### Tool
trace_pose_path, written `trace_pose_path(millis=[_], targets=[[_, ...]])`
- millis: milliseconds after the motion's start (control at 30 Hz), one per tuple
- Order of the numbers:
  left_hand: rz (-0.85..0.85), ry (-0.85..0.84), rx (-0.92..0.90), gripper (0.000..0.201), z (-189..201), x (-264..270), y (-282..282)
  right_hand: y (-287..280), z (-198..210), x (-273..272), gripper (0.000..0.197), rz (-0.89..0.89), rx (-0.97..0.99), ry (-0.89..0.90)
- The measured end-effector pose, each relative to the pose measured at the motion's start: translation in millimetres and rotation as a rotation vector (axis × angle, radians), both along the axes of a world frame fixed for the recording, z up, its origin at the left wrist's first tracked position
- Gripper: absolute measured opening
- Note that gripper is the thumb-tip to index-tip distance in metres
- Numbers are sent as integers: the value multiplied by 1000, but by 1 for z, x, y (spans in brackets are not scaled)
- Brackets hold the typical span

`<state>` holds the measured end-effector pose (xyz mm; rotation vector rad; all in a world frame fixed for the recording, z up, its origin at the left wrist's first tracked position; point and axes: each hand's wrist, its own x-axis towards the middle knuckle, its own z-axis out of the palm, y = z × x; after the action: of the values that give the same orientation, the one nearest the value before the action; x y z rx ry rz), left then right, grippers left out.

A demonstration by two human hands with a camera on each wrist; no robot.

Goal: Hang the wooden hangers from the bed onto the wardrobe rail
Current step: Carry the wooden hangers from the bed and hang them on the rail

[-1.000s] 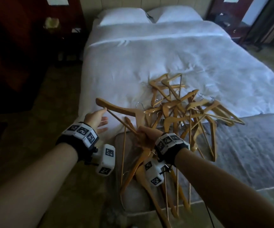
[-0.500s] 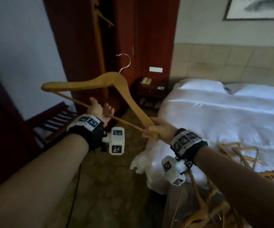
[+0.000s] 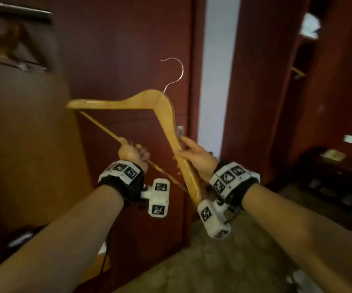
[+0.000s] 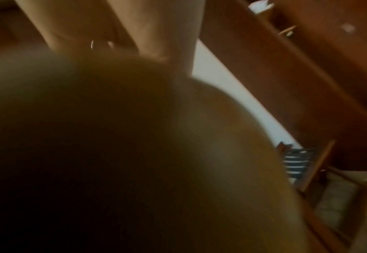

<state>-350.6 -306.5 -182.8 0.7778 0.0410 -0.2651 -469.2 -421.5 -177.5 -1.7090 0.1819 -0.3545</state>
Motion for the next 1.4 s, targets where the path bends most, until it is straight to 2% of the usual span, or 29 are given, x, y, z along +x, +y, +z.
trace_pose_path(millis=[133,233,267,333,400,500,567,667,767,1033,1200,1333,1400], targets=[[108,30,116,44,-7,66,104,89,-2,79,55,154,-28,-38],[142,64,393,46,-10,116,174,150,0,138,57,264,-41,-14],[127,78,500,53,-13,133,196,169,-1,158,59,286,-45,-4],[139,52,692,72,-17,168,235,202,-4,197,61,307,-65,4],[209,-6,805,76,-14,200,269,229,-5,236,62,310,-78,-6],[334,-65,884,74,-3,251,309,252,-3,295,61,255,-106,-29],[390,-50,871,72,5,286,327,260,2,335,58,201,-85,-5],[460,-60,871,71,18,341,347,265,11,395,54,129,-87,59],[483,-159,810,78,33,395,353,265,20,448,62,47,-81,103],[397,-562,780,62,94,502,324,256,69,556,48,-163,-52,43],[369,-785,824,69,133,552,309,257,98,593,64,-280,-14,-38],[372,-996,742,87,160,584,303,261,123,613,61,-372,-20,-108],[355,-1066,690,86,168,596,300,260,133,619,60,-412,-45,-126]])
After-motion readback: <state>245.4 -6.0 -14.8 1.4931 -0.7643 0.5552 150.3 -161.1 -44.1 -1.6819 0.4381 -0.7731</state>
